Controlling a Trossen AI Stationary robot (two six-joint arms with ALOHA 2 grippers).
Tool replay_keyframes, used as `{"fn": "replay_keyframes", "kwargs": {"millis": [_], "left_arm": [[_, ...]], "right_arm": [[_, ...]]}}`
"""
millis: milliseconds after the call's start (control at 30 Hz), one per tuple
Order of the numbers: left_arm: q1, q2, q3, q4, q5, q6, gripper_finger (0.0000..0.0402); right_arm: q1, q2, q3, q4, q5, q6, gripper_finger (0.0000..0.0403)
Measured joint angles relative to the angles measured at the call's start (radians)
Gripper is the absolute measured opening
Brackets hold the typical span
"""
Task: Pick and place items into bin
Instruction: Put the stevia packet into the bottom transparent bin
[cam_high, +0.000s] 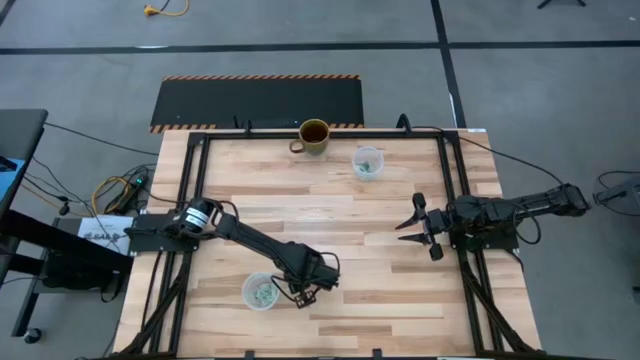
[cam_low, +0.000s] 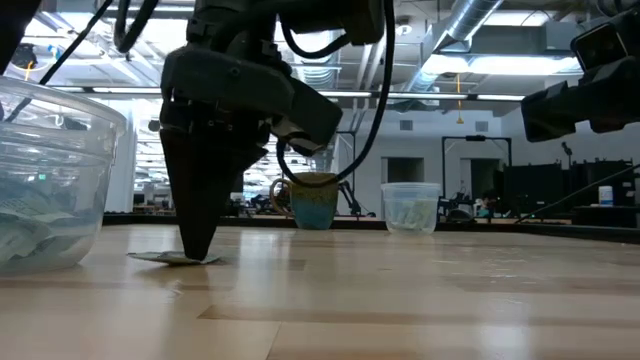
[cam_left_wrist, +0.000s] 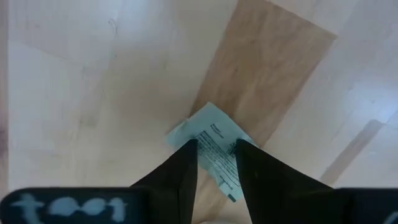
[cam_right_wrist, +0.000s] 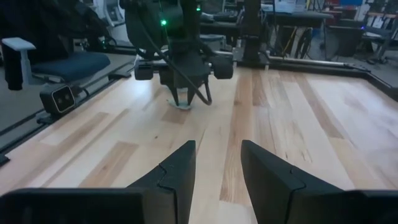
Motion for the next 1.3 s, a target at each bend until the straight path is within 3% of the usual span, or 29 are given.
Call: {"fn": "replay_keyframes", "kwargs": {"millis": [433, 733, 933, 1100, 1300], "left_arm": [[-0.006, 0.025, 0.01, 0.017, 0.0, 0.012, 0.0096], [-0.007, 0.027, 0.01, 0.017, -0.001, 0.041, 0.0012], [-0.007, 0.029, 0.02, 0.013, -0.012, 0.052, 0.0008], [-0.005, 0.042, 0.108, -0.008, -0.132, 0.092, 0.0003], [-0.005, 0.039, 0.345, -0.064, -0.356, 0.178, 0.0003]], "right_arm": [[0.0, 0.0, 0.0, 0.001, 0.0, 0.0, 0.0123], [0.0, 0.0, 0.0, 0.001, 0.0, 0.0, 0.0123], [0.0, 0.0, 0.0, 0.001, 0.0, 0.0, 0.0123], [0.0, 0.0, 0.0, 0.001, 0.0, 0.0, 0.0123], [0.0, 0.0, 0.0, 0.001, 0.0, 0.0, 0.0123]]}}
